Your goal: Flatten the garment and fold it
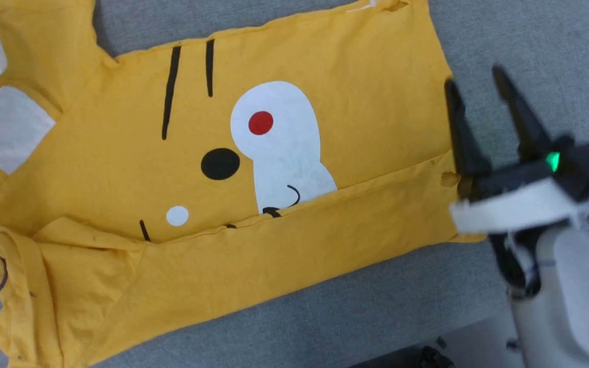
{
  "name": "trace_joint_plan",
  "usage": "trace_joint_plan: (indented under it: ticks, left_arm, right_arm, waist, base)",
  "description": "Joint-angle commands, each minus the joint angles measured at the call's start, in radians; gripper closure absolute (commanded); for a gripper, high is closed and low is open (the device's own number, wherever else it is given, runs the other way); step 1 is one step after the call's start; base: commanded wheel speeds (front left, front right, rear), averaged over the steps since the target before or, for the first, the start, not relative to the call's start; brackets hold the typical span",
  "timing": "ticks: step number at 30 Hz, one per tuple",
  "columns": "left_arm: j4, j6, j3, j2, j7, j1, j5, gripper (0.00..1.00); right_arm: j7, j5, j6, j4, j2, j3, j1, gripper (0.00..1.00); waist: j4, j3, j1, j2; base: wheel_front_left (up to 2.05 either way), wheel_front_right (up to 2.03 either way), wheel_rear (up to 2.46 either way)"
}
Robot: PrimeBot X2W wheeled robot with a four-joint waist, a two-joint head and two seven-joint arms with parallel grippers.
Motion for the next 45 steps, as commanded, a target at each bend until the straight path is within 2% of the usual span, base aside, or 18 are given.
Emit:
trace_joint_plan:
  ticks: [1,5,8,9,14,23,24,25,27,29,33,41,45]
  left_arm:
    - [0.003,-0.003,-0.011,0.004,-0.001,0.042,-0.008,1.00]
    - [-0.020,-0.002,-0.013,-0.001,-0.024,0.043,-0.005,1.00]
    - [-0.033,-0.006,-0.016,-0.009,-0.043,0.041,-0.005,1.00]
    - [-0.033,-0.006,-0.016,-0.009,-0.043,0.041,-0.005,1.00]
    - [-0.046,-0.016,-0.027,-0.027,-0.061,0.026,-0.005,1.00]
    - [-0.045,-0.039,-0.053,-0.058,-0.090,-0.001,-0.003,1.00]
    - [-0.041,-0.042,-0.055,-0.060,-0.094,-0.003,-0.003,1.00]
    - [-0.037,-0.046,-0.057,-0.062,-0.096,-0.006,-0.004,1.00]
    - [-0.029,-0.050,-0.059,-0.065,-0.102,-0.008,-0.006,1.00]
    - [-0.023,-0.053,-0.058,-0.070,-0.117,-0.009,-0.008,1.00]
    - [-0.014,-0.062,-0.049,-0.076,-0.201,0.001,-0.005,1.00]
    - [-0.039,-0.063,0.006,-0.108,-0.536,0.119,-0.002,1.00]
    - [-0.084,-0.059,0.030,-0.127,-0.640,0.226,-0.027,1.00]
  right_arm:
    - [0.036,-0.009,-0.001,0.005,-0.008,-0.009,-0.064,0.00]
    - [0.205,0.002,-0.001,0.064,-0.009,-0.014,-0.219,0.00]
    - [0.369,0.021,-0.001,0.156,-0.007,-0.022,-0.338,0.00]
    - [0.369,0.021,-0.001,0.156,-0.007,-0.022,-0.338,0.00]
    - [0.606,0.012,-0.001,0.322,0.004,-0.078,-0.506,0.00]
    - [0.840,-0.087,-0.001,0.515,0.015,-0.141,-0.659,0.00]
    - [0.870,-0.092,-0.001,0.529,0.015,-0.147,-0.666,0.34]
    - [0.900,-0.102,-0.001,0.540,0.016,-0.148,-0.672,0.60]
    - [0.950,-0.119,-0.001,0.549,0.016,-0.152,-0.676,0.96]
    - [0.978,-0.126,-0.001,0.541,0.017,-0.162,-0.671,1.00]
    - [0.968,-0.123,-0.001,0.499,0.018,-0.162,-0.638,1.00]
    - [0.681,-0.042,-0.001,0.391,0.017,-0.120,-0.498,1.00]
    - [0.558,-0.002,-0.001,0.366,-0.015,-0.078,-0.410,1.00]
  waist:
    - [0.007,-0.003,0.0000,0.0000]
    - [0.020,-0.003,0.0000,0.0000]
    - [0.034,0.002,0.0000,0.0000]
    - [0.034,0.002,0.0000,0.0000]
    - [0.066,0.024,0.0000,0.0000]
    - [0.108,0.053,0.0000,0.0000]
    - [0.110,0.054,0.0000,0.0000]
    - [0.113,0.054,0.0000,0.0000]
    - [0.117,0.053,0.0000,0.0000]
    - [0.121,0.049,0.0000,0.0000]
    - [0.128,0.027,0.0000,0.0000]
    - [0.151,-0.096,0.0000,0.0000]
    - [0.170,-0.179,0.0000,0.0000]
  base:
    - [0.00,0.00,0.00]
    - [0.00,0.00,0.00]
    - [0.00,0.00,0.00]
    - [0.00,0.00,0.00]
    - [0.00,0.00,0.00]
    - [0.00,0.00,0.00]
    - [0.00,0.00,0.00]
    - [0.00,0.00,0.00]
    - [0.00,0.00,0.00]
    - [0.00,0.00,0.00]
    - [0.00,0.00,0.00]
    - [0.00,0.00,0.00]
    - [0.00,0.00,0.00]
